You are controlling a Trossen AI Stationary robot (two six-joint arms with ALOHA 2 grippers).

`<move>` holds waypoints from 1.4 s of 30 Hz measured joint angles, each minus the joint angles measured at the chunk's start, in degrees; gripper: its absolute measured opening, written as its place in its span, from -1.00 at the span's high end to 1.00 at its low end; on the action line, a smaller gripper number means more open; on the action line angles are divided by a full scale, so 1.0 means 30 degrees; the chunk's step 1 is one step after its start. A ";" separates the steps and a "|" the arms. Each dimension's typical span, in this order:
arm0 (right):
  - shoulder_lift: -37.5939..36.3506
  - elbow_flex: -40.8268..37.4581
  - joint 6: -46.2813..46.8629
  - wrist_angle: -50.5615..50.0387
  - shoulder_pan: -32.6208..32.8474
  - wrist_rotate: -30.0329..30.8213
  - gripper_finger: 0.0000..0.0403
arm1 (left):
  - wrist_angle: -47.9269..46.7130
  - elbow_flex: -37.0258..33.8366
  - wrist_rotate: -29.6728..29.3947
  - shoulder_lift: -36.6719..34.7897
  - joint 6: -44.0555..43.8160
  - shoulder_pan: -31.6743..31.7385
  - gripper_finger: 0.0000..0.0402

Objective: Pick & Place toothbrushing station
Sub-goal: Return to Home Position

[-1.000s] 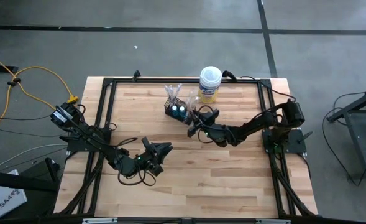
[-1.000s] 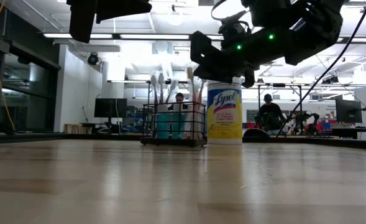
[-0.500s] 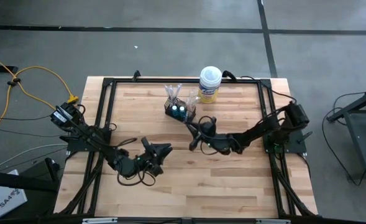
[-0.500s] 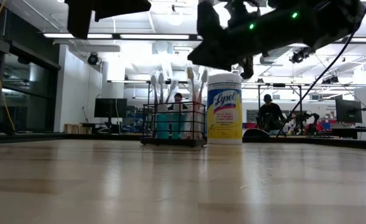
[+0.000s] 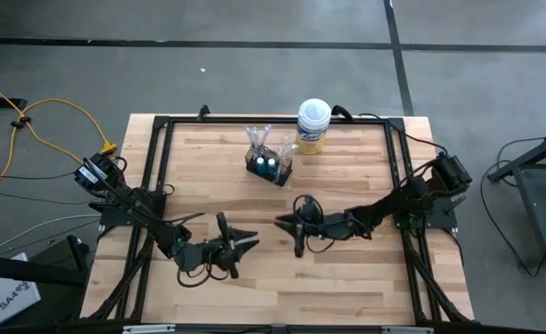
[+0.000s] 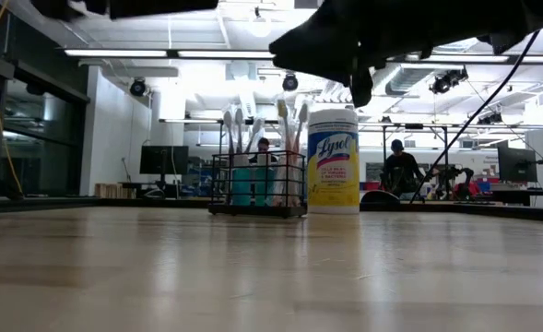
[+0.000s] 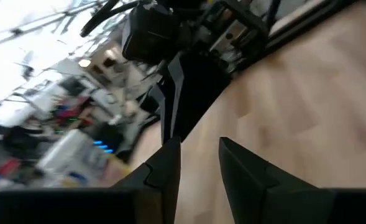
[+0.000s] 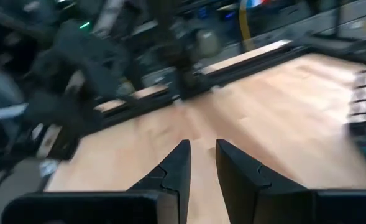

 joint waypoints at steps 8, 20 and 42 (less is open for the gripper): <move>-0.0102 0.0000 -0.0010 0.0007 0.1708 -0.0906 0.67 | 0.0079 0.0000 0.0779 -0.0102 -0.4007 -0.1189 0.49; -0.0219 0.0007 0.0218 0.0122 0.3878 -0.0805 0.67 | 0.0967 0.0000 -0.1843 -0.0116 -0.5537 -0.2419 0.49; -0.3981 0.0000 0.0775 -0.4593 0.3881 -0.5731 0.67 | -0.5892 -0.0007 0.5060 -0.4614 -0.9119 0.0596 0.49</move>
